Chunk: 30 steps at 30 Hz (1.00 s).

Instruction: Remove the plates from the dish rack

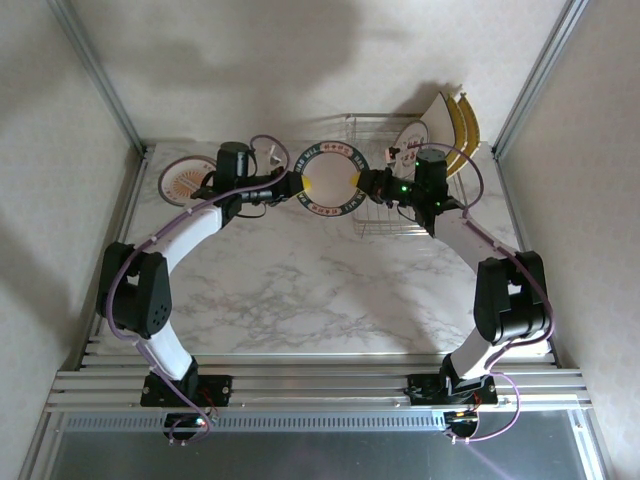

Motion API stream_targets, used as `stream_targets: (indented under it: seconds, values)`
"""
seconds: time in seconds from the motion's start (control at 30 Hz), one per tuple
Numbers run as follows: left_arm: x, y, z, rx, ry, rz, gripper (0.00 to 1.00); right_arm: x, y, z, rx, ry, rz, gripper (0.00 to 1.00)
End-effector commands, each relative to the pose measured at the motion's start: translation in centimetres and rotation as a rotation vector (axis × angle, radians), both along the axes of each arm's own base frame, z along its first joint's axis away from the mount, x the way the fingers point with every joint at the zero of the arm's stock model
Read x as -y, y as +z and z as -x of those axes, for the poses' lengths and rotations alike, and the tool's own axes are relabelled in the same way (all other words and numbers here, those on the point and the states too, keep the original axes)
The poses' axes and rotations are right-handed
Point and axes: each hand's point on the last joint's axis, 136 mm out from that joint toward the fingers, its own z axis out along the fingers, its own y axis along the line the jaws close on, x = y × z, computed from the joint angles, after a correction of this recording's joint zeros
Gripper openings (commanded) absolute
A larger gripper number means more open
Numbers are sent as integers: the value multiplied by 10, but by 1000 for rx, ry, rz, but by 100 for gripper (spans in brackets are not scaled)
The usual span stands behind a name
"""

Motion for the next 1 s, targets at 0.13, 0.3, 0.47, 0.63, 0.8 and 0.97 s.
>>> stream_targets:
  seconds: [0.13,0.3,0.47,0.63,0.8,0.97]
  values:
    - [7,6,0,62,-19,27,0,-3,13,-3,27,-1,3,32]
    - [0,12,-7,72,39,67,0,8,9,-6,16,-54,93,90]
    - [-15,16,-17,79,112,77,0,40,9,-3,20,-155,318,99]
    - [-56,26,-27,106,265,86,0,90,4,13,12,-256,628,99]
    - [-115,29,-30,117,453,72,0,135,1,40,-15,-308,888,99]
    - [-165,29,-36,130,612,76,0,167,4,66,-3,-348,1045,99]
